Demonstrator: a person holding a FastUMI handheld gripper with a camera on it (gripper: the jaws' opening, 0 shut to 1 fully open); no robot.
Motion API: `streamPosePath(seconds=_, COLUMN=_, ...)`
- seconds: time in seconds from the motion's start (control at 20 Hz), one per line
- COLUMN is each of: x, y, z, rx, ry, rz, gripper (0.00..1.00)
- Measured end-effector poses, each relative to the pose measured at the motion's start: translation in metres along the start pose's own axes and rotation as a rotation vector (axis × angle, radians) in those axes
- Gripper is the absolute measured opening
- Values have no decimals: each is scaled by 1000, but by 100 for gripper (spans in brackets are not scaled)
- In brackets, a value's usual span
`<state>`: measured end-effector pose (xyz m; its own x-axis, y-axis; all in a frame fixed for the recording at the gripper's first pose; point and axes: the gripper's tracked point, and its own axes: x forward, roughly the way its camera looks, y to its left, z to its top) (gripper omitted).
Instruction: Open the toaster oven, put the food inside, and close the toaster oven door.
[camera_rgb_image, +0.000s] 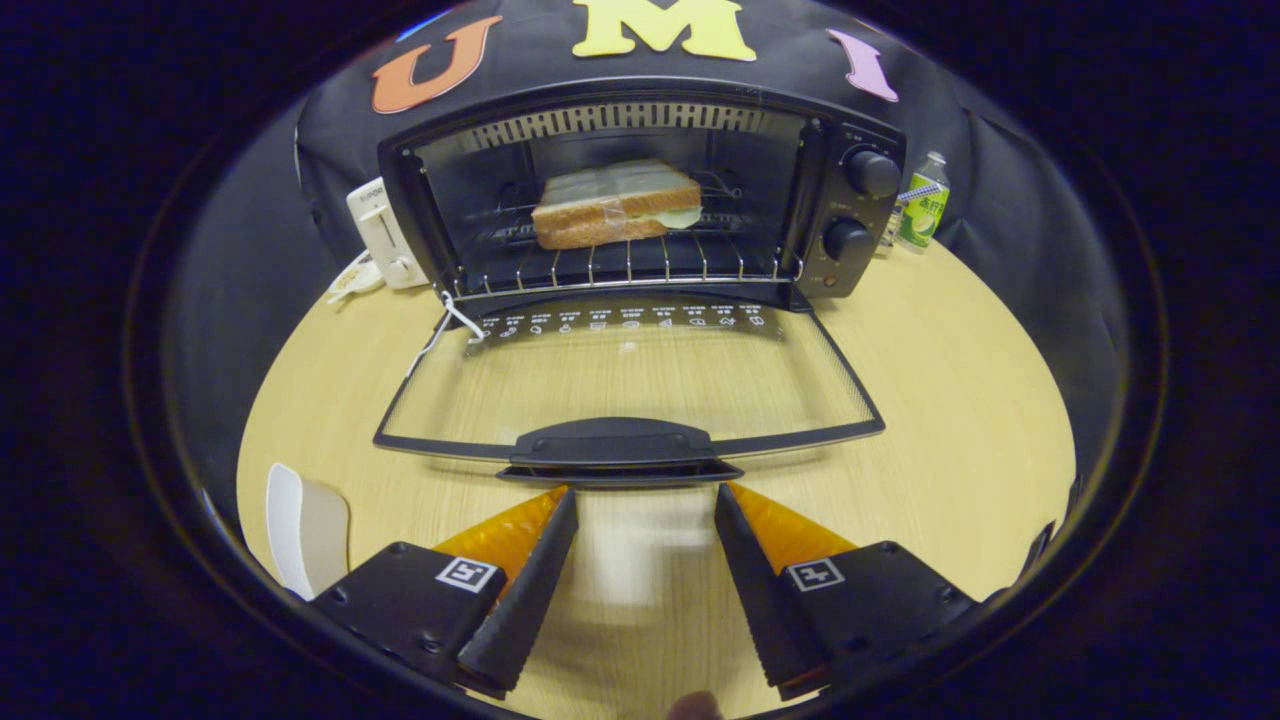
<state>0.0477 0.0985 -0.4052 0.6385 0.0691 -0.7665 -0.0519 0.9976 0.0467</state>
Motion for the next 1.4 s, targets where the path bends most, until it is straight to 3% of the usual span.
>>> streamPosePath(seconds=0.35, x=-33, y=3, z=26, rx=21, ry=-73, rz=32, gripper=90)
streamPosePath(seconds=0.7, x=-57, y=6, z=98, rx=-13, ry=-248, rz=40, gripper=90)
streamPosePath(seconds=0.95, x=-53, y=6, z=136, rx=-10, ry=-285, rz=42, gripper=91)
streamPosePath(seconds=1.4, x=-85, y=15, z=154, rx=-31, ry=-316, rz=89, gripper=91)
